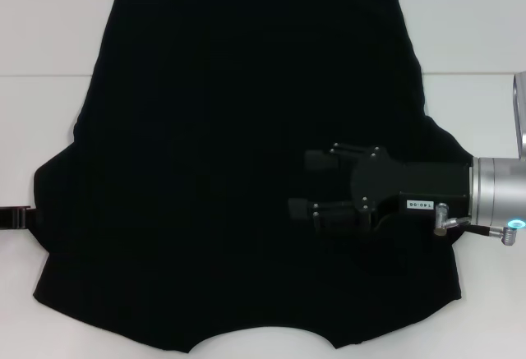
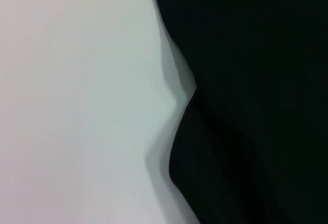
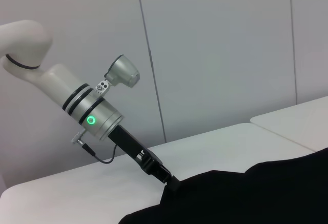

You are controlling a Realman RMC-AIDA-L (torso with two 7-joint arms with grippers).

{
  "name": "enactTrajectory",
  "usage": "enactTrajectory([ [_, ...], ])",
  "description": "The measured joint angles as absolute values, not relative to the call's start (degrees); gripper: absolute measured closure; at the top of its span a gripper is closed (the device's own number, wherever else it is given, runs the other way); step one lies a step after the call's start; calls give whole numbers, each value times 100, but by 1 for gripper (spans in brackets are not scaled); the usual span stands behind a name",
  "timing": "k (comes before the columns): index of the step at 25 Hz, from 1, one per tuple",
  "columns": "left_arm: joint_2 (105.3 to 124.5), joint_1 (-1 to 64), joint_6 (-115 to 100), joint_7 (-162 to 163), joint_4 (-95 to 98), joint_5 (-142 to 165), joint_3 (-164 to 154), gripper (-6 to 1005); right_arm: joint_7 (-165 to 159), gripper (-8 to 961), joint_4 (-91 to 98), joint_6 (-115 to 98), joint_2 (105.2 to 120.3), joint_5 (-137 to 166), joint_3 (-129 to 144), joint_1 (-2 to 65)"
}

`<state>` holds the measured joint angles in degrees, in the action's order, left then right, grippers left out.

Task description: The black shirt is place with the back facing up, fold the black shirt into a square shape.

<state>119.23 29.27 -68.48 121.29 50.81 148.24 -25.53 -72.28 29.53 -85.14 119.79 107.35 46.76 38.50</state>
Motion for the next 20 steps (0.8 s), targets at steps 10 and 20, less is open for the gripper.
enactTrajectory([
  [10,11910,2834,-6817,12137,5163,14783,-2341,998,-7209,41,2943,-8507,11981,10722,4614,3841],
  [20,11842,2797,-6716,12089,5241,14794,-1924,999,-7194,41,2780,-8433,11992,10656,4621,3911],
])
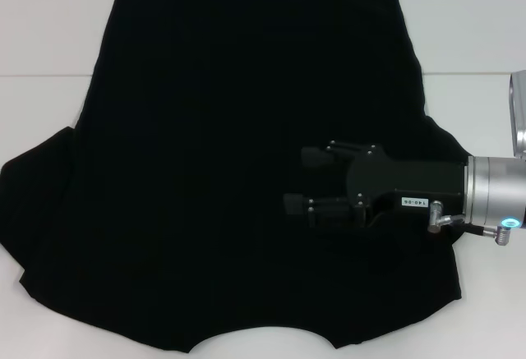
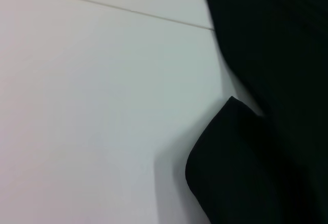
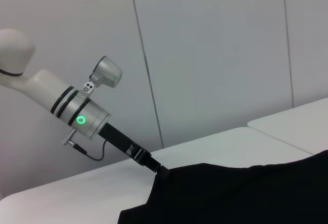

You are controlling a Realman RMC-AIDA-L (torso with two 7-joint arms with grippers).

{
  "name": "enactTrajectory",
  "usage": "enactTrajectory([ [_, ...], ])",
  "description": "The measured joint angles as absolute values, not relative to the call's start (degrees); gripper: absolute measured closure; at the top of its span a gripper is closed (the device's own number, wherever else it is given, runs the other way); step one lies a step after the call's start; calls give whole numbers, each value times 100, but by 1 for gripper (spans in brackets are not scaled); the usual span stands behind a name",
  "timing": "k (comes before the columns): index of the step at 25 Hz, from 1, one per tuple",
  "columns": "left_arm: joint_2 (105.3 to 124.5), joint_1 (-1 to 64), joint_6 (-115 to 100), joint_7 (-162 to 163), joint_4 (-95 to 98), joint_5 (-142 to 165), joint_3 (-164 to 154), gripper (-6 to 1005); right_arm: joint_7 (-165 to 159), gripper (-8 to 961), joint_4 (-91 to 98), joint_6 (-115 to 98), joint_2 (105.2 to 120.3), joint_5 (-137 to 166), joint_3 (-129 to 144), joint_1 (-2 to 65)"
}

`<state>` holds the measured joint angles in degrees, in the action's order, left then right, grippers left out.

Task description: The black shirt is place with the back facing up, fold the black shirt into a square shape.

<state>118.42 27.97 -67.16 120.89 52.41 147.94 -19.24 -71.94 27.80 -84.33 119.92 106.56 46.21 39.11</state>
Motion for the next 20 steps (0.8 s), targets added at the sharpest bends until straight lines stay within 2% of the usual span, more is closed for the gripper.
enactTrajectory([
  [20,11803,2746,-6313,12080,5326,14859,-1839,998,-7190,40,2578,-8388,11998,10502,4613,3966],
])
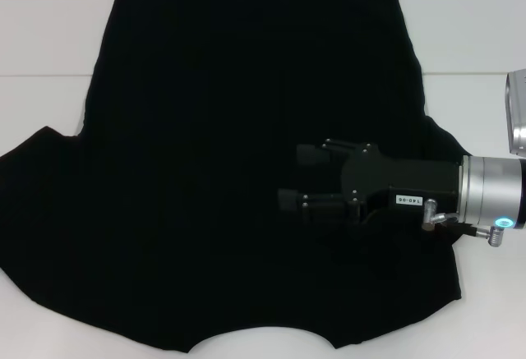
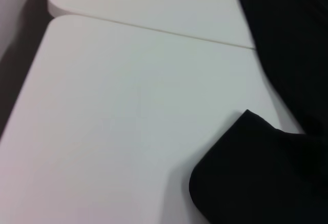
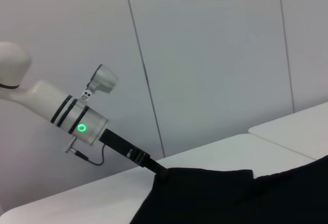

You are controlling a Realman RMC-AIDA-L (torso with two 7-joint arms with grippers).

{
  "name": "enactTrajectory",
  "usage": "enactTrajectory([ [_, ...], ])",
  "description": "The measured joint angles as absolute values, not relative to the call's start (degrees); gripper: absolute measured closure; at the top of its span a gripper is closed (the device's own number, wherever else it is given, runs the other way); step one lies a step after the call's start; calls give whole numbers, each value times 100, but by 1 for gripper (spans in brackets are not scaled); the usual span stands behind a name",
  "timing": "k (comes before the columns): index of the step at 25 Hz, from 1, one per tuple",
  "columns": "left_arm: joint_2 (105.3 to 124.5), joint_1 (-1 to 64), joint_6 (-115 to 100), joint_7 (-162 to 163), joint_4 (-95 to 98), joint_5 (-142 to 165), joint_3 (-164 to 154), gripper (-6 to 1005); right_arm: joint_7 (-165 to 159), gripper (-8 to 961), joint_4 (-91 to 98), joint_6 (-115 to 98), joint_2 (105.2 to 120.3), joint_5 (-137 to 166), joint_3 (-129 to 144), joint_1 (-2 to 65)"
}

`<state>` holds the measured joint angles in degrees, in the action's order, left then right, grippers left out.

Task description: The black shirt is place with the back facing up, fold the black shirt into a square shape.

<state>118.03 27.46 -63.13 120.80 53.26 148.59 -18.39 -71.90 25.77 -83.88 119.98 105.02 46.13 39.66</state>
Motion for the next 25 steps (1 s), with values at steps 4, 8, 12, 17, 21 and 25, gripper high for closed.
enactTrajectory([
  [4,11799,2676,-6305,12082,5400,14861,-1833,999,-7189,40,2517,-8361,12004,10502,4613,3982],
  [8,11804,2634,-6339,12107,5461,14862,-1829,999,-7189,40,2513,-8306,12006,10502,4618,3994],
  [12,11813,2628,-6434,12124,5465,14861,-1827,999,-7189,40,2513,-8280,12006,10502,4641,4005],
  [17,11827,2643,-6562,12126,5467,14830,-1850,999,-7189,40,2513,-8274,12006,10503,4645,4008],
  [21,11840,2685,-6647,12125,5456,14814,-1865,998,-7189,40,2504,-8270,12006,10503,4639,4008],
  [25,11857,2783,-6667,12093,5421,14811,-1909,998,-7189,40,2503,-8270,12006,10503,4624,4008],
])
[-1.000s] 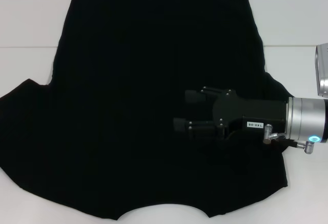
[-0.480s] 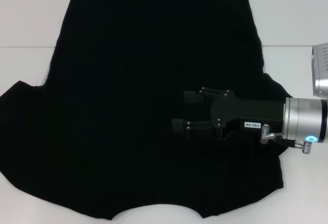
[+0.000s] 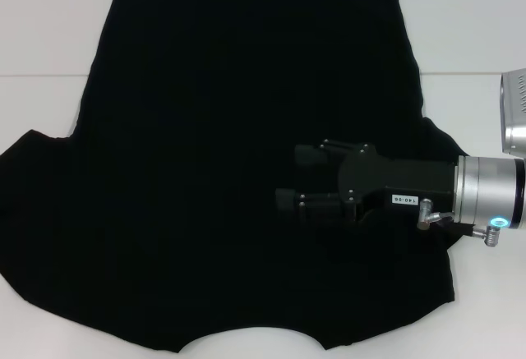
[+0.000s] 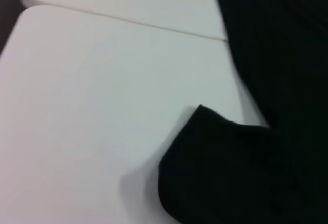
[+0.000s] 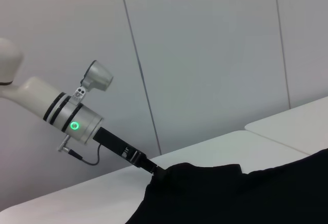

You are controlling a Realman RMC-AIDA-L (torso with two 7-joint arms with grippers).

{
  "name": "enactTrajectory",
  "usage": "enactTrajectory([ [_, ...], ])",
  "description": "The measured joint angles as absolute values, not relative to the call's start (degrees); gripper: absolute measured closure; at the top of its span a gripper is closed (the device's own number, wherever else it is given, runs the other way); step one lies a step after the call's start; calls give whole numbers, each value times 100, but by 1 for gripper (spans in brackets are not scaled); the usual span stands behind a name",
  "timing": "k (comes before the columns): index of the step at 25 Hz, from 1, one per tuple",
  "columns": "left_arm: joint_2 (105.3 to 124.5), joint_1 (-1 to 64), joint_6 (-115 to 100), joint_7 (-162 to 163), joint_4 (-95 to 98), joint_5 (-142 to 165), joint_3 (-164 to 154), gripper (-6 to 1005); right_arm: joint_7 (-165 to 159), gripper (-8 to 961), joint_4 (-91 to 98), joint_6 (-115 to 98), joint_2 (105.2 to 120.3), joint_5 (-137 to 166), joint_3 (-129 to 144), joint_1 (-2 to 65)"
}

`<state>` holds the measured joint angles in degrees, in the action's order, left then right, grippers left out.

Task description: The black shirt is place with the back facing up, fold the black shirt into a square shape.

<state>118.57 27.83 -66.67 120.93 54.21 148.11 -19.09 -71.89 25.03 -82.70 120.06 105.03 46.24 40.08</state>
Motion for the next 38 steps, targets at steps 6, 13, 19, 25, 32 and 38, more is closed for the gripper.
enactTrajectory([
  [6,11858,2996,-6592,12077,5353,14809,-2033,999,-7189,40,2504,-8270,12006,10503,4610,4002],
  [13,11874,3170,-6680,12011,5351,14669,-2338,998,-7189,40,2505,-8271,12006,10503,4608,3943],
  [19,11911,3132,-6894,11629,5339,14259,-2475,999,-7189,40,2448,-8277,12000,10503,4603,3927],
  [25,11974,3110,-7191,11157,5323,14058,-2486,998,-7189,39,2445,-8260,11997,10498,4605,3920],
  [32,12083,2895,-7634,10177,5298,13486,-2465,999,-7189,39,2407,-8234,11996,10493,4605,3897],
  [38,12095,2692,-8047,9464,4927,13066,-2488,999,-7189,39,2360,-8168,11998,10493,4605,3868],
])
